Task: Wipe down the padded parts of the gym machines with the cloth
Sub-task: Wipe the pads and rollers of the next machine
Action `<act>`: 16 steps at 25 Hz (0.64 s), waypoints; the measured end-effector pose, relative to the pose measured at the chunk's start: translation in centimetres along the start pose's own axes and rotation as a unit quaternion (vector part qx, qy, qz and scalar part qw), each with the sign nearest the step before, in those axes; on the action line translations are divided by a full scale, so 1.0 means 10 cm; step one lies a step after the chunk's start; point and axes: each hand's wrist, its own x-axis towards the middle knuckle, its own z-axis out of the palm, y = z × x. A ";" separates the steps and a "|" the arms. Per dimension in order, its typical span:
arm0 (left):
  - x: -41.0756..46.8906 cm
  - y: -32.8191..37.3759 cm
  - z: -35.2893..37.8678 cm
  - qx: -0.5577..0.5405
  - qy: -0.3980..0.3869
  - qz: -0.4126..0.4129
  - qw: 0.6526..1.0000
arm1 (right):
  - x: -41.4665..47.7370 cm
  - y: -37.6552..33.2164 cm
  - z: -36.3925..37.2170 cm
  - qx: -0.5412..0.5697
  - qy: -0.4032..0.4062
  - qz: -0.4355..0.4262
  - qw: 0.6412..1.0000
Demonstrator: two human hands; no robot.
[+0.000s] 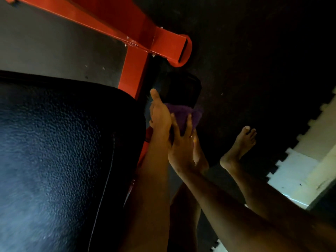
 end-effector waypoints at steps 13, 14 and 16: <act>-0.34 -0.13 -0.01 -0.031 -0.021 0.087 0.995 | 0.67 0.01 -0.16 -0.054 -0.041 0.098 0.993; -0.32 -0.13 -0.03 -0.046 -0.024 0.080 0.995 | 0.48 0.00 -0.09 -0.098 -0.079 0.060 0.990; -0.31 -0.16 -0.08 -0.020 -0.028 0.078 0.996 | 0.16 0.03 0.01 -0.134 -0.146 -0.024 0.980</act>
